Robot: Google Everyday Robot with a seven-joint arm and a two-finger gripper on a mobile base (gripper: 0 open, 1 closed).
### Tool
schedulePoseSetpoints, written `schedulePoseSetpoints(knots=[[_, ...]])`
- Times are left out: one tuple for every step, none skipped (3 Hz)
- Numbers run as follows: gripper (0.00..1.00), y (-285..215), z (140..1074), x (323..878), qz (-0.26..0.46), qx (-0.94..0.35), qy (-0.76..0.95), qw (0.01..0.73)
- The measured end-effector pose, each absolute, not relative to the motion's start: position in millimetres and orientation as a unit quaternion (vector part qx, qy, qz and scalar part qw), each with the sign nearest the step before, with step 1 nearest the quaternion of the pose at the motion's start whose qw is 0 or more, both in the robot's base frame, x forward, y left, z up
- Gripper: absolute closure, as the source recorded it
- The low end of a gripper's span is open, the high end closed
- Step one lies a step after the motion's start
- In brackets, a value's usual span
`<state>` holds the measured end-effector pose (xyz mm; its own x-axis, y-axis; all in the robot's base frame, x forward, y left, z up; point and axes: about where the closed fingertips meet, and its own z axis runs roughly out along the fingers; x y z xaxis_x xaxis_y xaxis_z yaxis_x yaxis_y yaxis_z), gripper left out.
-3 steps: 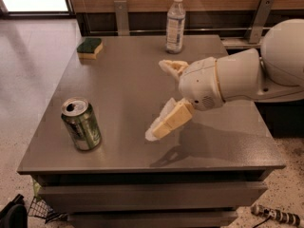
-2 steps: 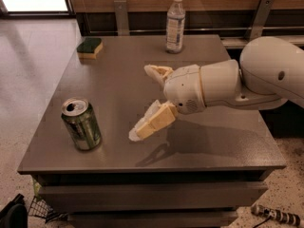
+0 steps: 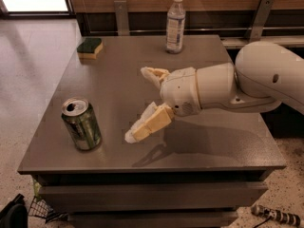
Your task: Move green can near sponge
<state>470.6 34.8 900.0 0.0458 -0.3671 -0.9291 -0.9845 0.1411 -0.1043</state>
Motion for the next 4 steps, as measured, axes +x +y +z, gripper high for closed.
schedulePoseSetpoints(knots=[[0.00, 56.1, 890.1, 468.8, 0.373, -0.550, 0.582, 0.468], [0.00, 84.5, 883.3, 467.6, 0.409, -0.543, 0.553, 0.482], [0.00, 109.4, 882.4, 465.5, 0.438, -0.540, 0.524, 0.492], [0.00, 132.0, 883.1, 459.3, 0.438, -0.546, 0.520, 0.490]])
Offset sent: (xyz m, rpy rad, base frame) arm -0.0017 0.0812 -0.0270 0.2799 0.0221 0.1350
